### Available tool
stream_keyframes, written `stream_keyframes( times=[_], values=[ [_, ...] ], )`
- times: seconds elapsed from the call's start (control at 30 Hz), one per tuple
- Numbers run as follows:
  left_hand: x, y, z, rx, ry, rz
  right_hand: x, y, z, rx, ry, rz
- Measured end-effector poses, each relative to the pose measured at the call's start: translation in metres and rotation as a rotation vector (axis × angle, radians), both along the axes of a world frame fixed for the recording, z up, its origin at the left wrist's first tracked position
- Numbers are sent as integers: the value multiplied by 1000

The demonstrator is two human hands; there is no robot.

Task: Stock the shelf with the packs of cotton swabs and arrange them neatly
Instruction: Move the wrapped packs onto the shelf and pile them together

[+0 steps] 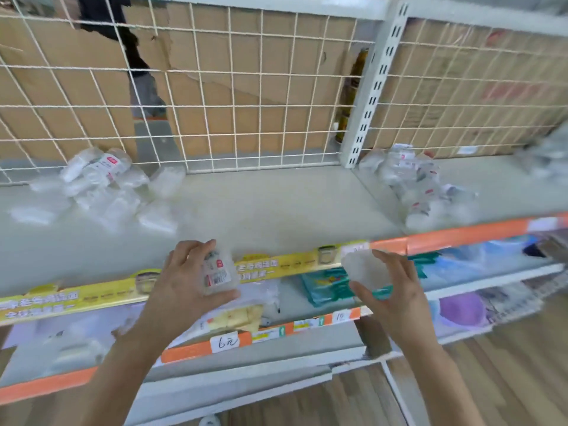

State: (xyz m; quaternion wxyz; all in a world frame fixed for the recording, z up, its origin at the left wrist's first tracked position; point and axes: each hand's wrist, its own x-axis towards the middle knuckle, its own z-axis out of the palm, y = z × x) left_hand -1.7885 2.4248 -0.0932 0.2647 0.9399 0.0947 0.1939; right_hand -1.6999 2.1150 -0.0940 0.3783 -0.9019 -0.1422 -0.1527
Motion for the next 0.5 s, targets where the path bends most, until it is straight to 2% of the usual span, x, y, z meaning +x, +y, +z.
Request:
stream_keyframes(
  times=[0.13,0.5],
  values=[
    [10,-55,-4,-54,15,-107,-22,-65,-5,3,13,-119],
    [96,-178,0,24,12,-429,-45,-210,-10,-43,-34,-475]
  ],
)
